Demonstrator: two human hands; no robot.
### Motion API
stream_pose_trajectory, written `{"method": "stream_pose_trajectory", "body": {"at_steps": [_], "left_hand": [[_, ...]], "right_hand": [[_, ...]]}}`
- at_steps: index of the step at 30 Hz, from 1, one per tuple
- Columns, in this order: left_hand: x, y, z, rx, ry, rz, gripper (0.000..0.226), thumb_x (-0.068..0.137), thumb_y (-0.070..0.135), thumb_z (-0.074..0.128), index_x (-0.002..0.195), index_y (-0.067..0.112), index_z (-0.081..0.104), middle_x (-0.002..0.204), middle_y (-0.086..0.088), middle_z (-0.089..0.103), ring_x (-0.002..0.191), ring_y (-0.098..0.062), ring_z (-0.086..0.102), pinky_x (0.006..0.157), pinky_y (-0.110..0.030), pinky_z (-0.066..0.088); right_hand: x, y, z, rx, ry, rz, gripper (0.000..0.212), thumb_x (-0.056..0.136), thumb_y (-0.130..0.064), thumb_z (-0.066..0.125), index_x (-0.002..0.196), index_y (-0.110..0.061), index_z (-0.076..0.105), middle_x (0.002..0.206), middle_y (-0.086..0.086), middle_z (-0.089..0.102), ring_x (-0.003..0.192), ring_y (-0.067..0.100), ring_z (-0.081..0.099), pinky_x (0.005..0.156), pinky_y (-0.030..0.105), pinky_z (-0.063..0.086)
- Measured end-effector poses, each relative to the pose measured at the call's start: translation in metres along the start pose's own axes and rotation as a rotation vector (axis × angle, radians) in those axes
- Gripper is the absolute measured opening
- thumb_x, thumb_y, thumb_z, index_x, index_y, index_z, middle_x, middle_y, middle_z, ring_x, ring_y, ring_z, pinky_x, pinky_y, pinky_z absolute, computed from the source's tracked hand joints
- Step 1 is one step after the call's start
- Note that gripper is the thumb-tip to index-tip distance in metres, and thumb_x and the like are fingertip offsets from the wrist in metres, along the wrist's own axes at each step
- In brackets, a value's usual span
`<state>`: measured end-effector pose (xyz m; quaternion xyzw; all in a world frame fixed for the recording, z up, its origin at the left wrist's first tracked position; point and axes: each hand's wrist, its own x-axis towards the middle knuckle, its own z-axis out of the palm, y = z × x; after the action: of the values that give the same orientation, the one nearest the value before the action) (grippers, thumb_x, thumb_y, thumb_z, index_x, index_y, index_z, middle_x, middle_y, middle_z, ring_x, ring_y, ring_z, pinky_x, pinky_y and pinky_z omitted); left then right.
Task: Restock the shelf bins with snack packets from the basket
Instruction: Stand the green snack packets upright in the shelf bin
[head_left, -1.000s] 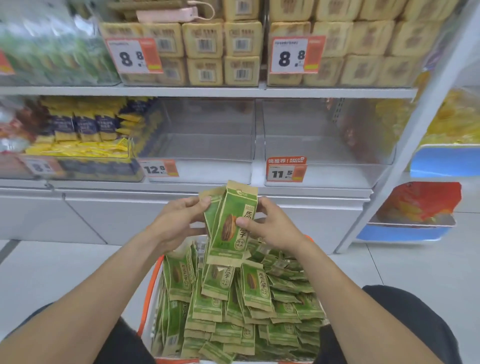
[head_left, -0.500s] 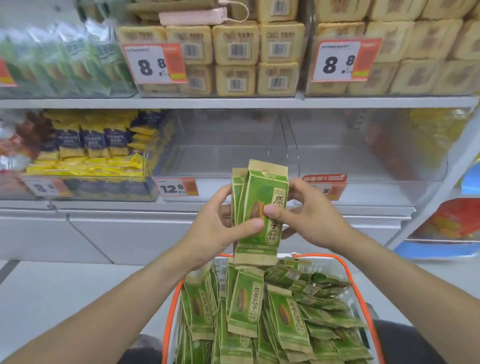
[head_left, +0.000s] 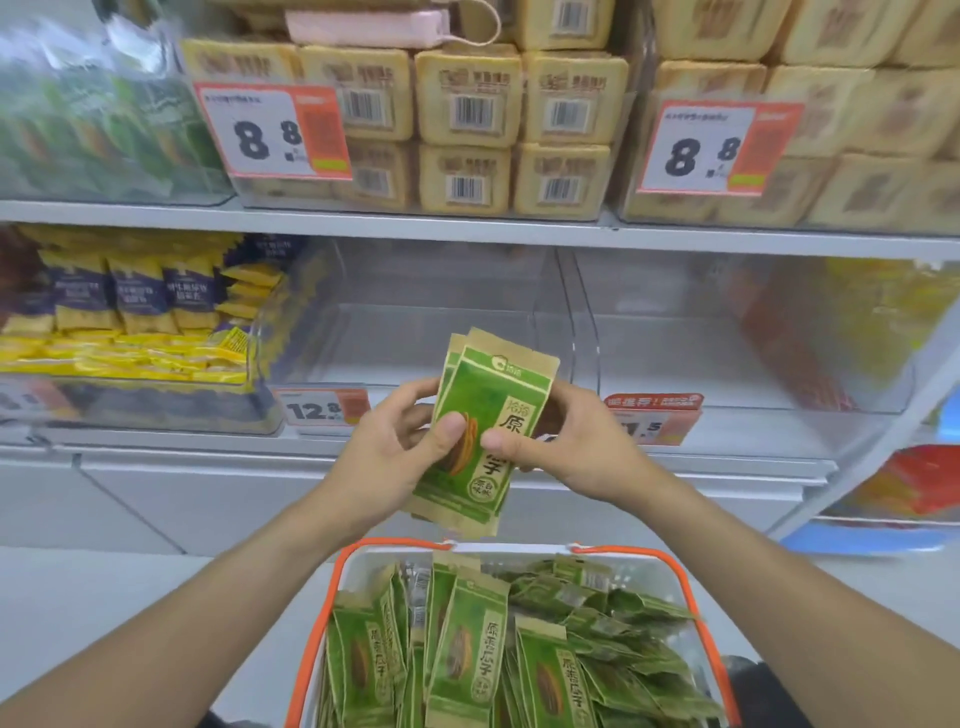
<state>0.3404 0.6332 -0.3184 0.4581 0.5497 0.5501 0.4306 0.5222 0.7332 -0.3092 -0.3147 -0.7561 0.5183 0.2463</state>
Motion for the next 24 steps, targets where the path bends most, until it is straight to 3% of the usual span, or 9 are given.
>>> {"method": "stream_pose_trajectory", "body": {"at_steps": [4,8,11,13,15,17,20,24], "left_hand": [[-0.005,-0.005,-0.011,0.01,0.024,0.089,0.043,0.083,0.025,0.063,0.125,0.021,0.054,0.114,0.007,0.073,0.105,-0.01,0.069,0.083,-0.022,0.055],[-0.009,0.003,-0.025,0.182,0.117,0.278,0.046,0.086,0.028,0.071,0.128,0.025,0.054,0.119,0.014,0.068,0.115,-0.005,0.062,0.094,-0.018,0.048],[-0.003,0.008,-0.048,0.421,0.345,0.38,0.055,0.083,0.033,0.075,0.132,0.022,0.054,0.123,0.009,0.061,0.118,-0.003,0.056,0.092,-0.009,0.043],[0.006,0.004,-0.072,0.593,0.513,0.431,0.06,0.079,0.034,0.079,0.131,0.018,0.054,0.124,0.003,0.056,0.118,-0.01,0.052,0.096,-0.015,0.043],[0.015,-0.01,-0.097,0.75,0.626,0.401,0.069,0.075,0.038,0.083,0.133,0.015,0.053,0.128,-0.004,0.052,0.122,-0.02,0.047,0.104,-0.036,0.042],[0.021,-0.021,-0.112,0.838,0.694,0.285,0.083,0.07,0.045,0.085,0.138,0.014,0.048,0.136,-0.011,0.046,0.128,-0.029,0.041,0.108,-0.046,0.038],[0.024,-0.031,-0.117,0.97,0.731,0.172,0.097,0.064,0.048,0.087,0.142,0.011,0.044,0.146,-0.019,0.036,0.136,-0.036,0.033,0.111,-0.049,0.032],[0.031,-0.038,-0.122,1.008,0.761,0.157,0.099,0.066,0.041,0.088,0.146,0.012,0.038,0.149,-0.017,0.034,0.139,-0.034,0.029,0.112,-0.047,0.03]], "right_hand": [[0.007,0.0,0.018,0.039,0.002,-0.051,0.06,0.067,-0.035,0.087,0.119,-0.022,0.061,0.106,-0.005,0.075,0.099,0.014,0.072,0.088,0.042,0.059],[0.01,-0.011,0.039,0.027,0.167,-0.192,0.056,0.069,-0.018,0.09,0.114,-0.027,0.058,0.101,-0.014,0.074,0.095,0.006,0.071,0.083,0.025,0.057],[0.022,-0.028,0.043,-0.086,0.413,-0.394,0.05,0.074,-0.012,0.087,0.109,-0.027,0.055,0.097,-0.023,0.067,0.095,-0.004,0.066,0.084,0.013,0.049],[0.045,-0.033,0.042,-0.221,0.457,-0.471,0.047,0.077,-0.015,0.085,0.113,-0.021,0.056,0.1,-0.027,0.061,0.096,-0.005,0.062,0.085,0.014,0.047],[0.076,-0.035,0.046,-0.274,0.408,-0.403,0.047,0.078,-0.017,0.084,0.116,-0.019,0.056,0.097,-0.029,0.063,0.095,0.002,0.064,0.084,0.02,0.05],[0.112,-0.035,0.055,-0.318,0.357,-0.299,0.05,0.077,-0.018,0.084,0.118,-0.018,0.056,0.098,-0.02,0.068,0.094,0.004,0.065,0.083,0.019,0.051],[0.173,-0.021,0.072,-0.355,0.31,-0.149,0.045,0.077,-0.02,0.084,0.116,-0.013,0.062,0.109,0.0,0.071,0.101,0.014,0.066,0.091,0.028,0.052],[0.253,0.012,0.096,-0.257,0.335,-0.028,0.065,0.065,-0.021,0.09,0.12,-0.013,0.057,0.113,0.002,0.07,0.108,0.024,0.066,0.094,0.048,0.054]]}}
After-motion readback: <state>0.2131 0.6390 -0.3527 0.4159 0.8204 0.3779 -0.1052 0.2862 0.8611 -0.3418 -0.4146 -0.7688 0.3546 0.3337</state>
